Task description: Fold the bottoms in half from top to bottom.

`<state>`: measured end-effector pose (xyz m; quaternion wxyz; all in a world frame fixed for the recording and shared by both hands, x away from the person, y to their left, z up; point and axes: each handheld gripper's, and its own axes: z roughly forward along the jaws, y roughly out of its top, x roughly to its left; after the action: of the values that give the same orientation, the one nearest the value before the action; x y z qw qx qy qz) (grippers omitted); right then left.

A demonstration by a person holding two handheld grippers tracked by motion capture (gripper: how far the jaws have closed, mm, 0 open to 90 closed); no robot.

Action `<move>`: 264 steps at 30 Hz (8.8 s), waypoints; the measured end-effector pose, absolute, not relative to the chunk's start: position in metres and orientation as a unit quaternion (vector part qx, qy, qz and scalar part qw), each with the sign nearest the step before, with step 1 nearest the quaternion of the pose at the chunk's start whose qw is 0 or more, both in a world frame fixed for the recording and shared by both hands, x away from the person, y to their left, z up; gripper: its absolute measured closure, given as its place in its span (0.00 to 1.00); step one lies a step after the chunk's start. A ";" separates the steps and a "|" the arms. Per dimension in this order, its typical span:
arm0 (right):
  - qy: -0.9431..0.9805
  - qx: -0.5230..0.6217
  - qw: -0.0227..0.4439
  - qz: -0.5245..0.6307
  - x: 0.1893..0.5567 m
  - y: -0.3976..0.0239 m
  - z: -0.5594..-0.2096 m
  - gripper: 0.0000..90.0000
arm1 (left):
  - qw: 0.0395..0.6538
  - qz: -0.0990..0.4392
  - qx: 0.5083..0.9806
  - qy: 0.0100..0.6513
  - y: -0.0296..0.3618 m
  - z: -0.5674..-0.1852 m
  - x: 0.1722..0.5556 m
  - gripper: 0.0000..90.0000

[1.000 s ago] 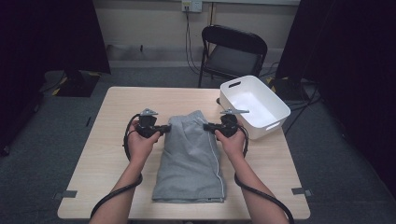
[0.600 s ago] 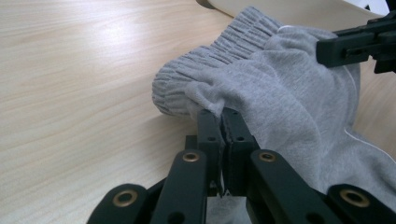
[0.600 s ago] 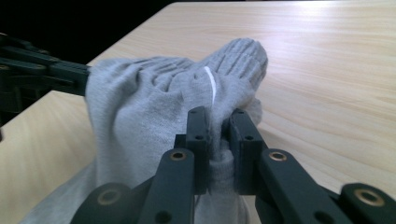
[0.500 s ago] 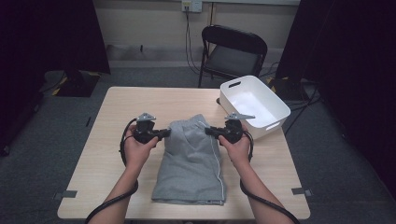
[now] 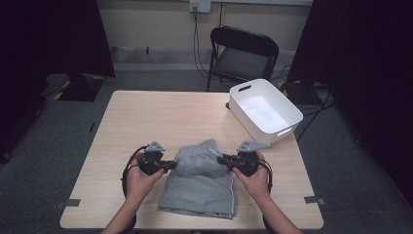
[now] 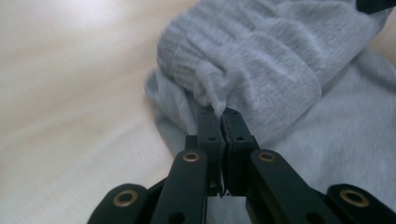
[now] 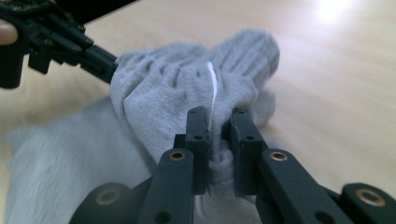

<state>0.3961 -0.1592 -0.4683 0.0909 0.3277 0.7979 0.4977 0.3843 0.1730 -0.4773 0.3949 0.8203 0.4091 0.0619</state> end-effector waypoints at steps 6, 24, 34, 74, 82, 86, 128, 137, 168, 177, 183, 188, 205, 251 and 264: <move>0.810 0.328 0.091 0.477 0.377 -0.161 -0.484 0.89 | 0.384 0.053 0.826 0.408 0.172 -0.487 0.372 0.98; 0.819 0.335 0.120 0.450 0.369 -0.155 -0.501 0.88 | 0.376 0.079 0.828 0.408 0.162 -0.494 0.366 0.97; 0.814 0.341 0.140 0.448 0.383 -0.155 -0.503 0.88 | 0.391 0.090 0.818 0.413 0.157 -0.498 0.379 0.97; 0.803 0.358 0.149 0.452 0.415 -0.159 -0.506 0.88 | 0.426 0.069 0.767 0.475 0.133 -0.488 0.436 0.63; 0.797 0.375 0.129 0.455 0.415 -0.161 -0.502 0.79 | 0.398 0.082 0.789 0.460 0.128 -0.488 0.434 0.85; 0.802 0.381 0.124 0.444 0.413 -0.158 -0.494 0.66 | 0.392 0.087 0.792 0.460 0.126 -0.487 0.434 0.85; 0.789 0.425 0.089 0.435 0.452 -0.128 -0.473 0.38 | 0.410 0.067 0.788 0.455 0.133 -0.485 0.436 0.85; 0.795 0.417 0.102 0.428 0.441 -0.132 -0.465 0.36 | 0.411 0.074 0.788 0.452 0.132 -0.480 0.432 0.85; 0.793 0.408 0.085 0.444 0.462 -0.114 -0.466 0.83 | 0.426 0.078 0.767 0.472 0.131 -0.471 0.448 0.59; 0.789 0.403 0.085 0.455 0.458 -0.118 -0.465 0.90 | 0.428 0.043 0.765 0.480 0.129 -0.470 0.454 0.83; 0.781 0.399 0.092 0.472 0.451 -0.123 -0.455 0.88 | 0.449 0.062 0.772 0.445 0.129 -0.452 0.442 0.84; 0.781 0.381 0.099 0.485 0.435 -0.130 -0.448 0.86 | 0.456 0.067 0.780 0.423 0.129 -0.444 0.423 0.83; 0.805 0.342 0.088 0.477 0.377 -0.137 -0.462 0.84 | 0.443 0.041 0.807 0.388 0.141 -0.460 0.382 0.90; 0.798 0.371 0.088 0.468 0.389 -0.182 -0.438 0.50 | 0.443 0.038 0.806 0.392 0.129 -0.447 0.401 0.82; 0.800 0.382 0.091 0.453 0.417 -0.165 -0.445 0.51 | 0.443 0.037 0.813 0.376 0.128 -0.444 0.398 0.82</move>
<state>0.4169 -0.1651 -0.4446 0.0910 0.3819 0.8002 0.4534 0.3981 0.1276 -0.4437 0.4426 0.8134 0.3757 0.0371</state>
